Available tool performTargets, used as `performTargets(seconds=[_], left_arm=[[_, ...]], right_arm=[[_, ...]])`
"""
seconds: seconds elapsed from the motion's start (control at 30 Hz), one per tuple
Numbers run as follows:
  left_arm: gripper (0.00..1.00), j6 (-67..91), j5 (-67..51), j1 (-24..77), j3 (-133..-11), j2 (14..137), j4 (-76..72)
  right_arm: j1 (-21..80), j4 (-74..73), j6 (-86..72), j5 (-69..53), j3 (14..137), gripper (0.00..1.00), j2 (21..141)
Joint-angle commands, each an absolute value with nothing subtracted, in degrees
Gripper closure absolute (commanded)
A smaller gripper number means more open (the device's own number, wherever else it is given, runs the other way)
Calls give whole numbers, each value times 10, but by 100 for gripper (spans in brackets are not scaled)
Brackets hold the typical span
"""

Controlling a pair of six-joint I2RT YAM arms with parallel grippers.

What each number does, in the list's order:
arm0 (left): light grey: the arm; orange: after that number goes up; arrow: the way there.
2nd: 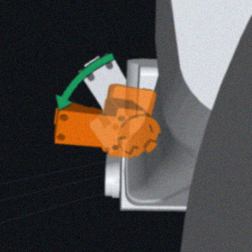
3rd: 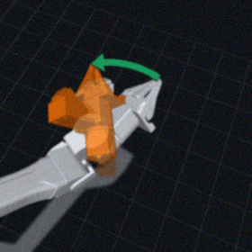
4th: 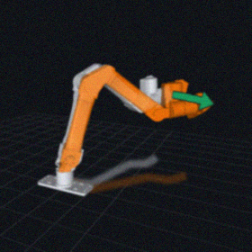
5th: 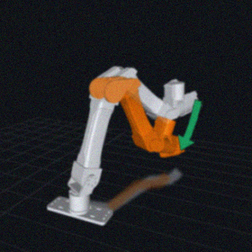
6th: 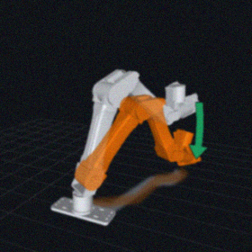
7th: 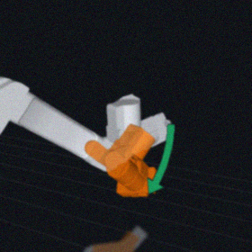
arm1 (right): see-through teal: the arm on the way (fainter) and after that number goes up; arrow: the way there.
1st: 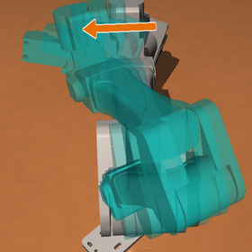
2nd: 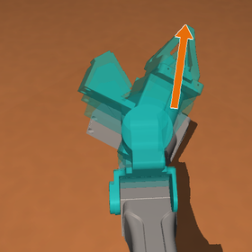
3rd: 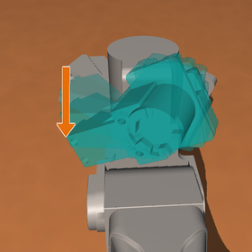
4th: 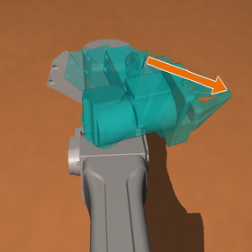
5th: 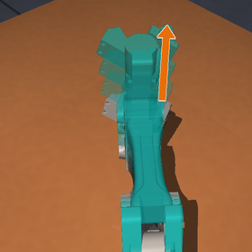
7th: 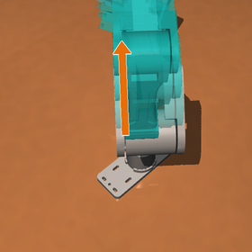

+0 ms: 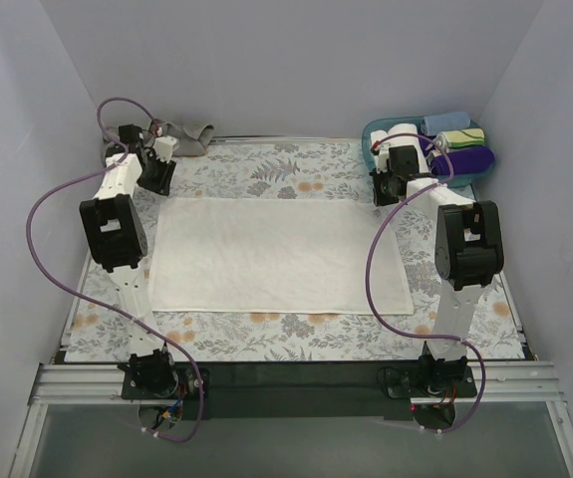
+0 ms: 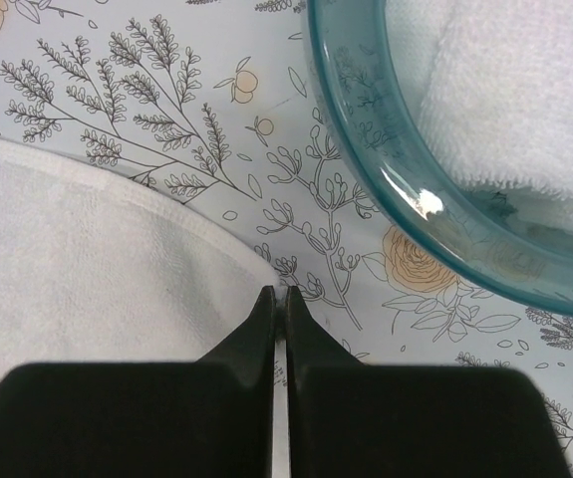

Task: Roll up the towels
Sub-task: Flatten the towel

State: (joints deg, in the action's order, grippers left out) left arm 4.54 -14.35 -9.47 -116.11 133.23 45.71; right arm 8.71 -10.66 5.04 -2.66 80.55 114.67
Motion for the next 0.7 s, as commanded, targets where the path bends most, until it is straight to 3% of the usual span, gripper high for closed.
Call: performTargets(seconds=[0.0,0.43,0.53,0.67], left_arm=[[63,56,-126,-102,-1178,1337,475],[61,69,-161,-104,-1187,1373,484],[67,74,-168,-105,-1187,1379,484],[88,76,-183,-105,-1191,1381,488]], right_arm=[[90,-119,62,-34,816,99,1133],[89,-124,64,-33,817,99,1140],[89,-126,67,-33,819,99,1142],[89,-127,71,-31,827,99,1143]])
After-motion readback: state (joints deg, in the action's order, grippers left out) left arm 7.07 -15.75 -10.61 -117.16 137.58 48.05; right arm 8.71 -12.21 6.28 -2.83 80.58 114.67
